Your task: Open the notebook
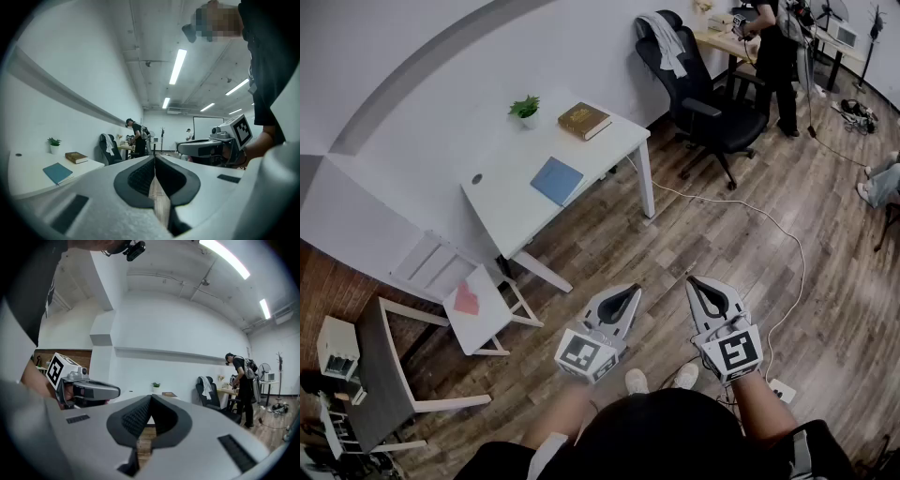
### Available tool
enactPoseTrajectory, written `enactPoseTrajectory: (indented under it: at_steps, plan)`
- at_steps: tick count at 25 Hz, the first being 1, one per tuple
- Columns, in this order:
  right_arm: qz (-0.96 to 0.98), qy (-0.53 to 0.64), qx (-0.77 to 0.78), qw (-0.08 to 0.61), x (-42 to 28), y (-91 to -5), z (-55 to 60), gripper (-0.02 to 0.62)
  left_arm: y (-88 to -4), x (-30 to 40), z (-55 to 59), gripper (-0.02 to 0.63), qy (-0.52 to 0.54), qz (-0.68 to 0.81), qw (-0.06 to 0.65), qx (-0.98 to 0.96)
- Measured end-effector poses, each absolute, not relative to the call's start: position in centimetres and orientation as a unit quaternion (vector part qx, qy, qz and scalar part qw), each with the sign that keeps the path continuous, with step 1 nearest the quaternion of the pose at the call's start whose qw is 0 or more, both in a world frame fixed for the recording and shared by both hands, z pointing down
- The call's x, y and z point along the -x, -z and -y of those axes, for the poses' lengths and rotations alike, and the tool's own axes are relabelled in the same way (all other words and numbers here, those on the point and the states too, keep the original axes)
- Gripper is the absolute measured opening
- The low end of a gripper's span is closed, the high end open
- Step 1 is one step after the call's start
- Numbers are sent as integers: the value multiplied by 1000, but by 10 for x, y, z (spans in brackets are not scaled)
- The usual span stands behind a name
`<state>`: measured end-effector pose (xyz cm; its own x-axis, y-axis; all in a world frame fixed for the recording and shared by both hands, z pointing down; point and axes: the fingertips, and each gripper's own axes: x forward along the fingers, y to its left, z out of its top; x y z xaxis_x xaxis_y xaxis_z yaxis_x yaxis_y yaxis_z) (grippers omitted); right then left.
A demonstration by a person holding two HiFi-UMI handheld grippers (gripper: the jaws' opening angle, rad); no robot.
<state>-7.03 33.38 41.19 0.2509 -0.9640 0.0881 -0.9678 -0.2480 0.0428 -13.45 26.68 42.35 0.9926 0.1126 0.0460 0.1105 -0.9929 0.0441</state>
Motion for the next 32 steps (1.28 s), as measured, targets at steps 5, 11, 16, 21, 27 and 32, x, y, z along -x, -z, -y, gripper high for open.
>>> enactPoseTrajectory:
  at_steps: [5, 11, 16, 21, 27, 32]
  plan:
    - [610, -15, -791, 50, 88, -413, -323, 2, -429, 155, -255, 6, -27, -54, 20, -998]
    - [607, 8, -792, 66, 113, -397, -308, 2, -426, 175, -245, 8, -22, -80, 25, -996]
    - [591, 11, -803, 75, 124, -396, -304, 2, -421, 188, -233, 8, -14, -90, 21, -996]
    - [562, -5, -825, 66, 125, -396, -298, 2, -428, 199, -216, 7, -22, -89, 19, -996]
    - [554, -20, -831, 50, 104, -407, -297, 2, -437, 184, -206, 6, -28, -88, 27, -995]
    - [556, -29, -829, 42, 67, -408, -285, 2, -436, 153, -194, 8, -27, -79, 27, -996]
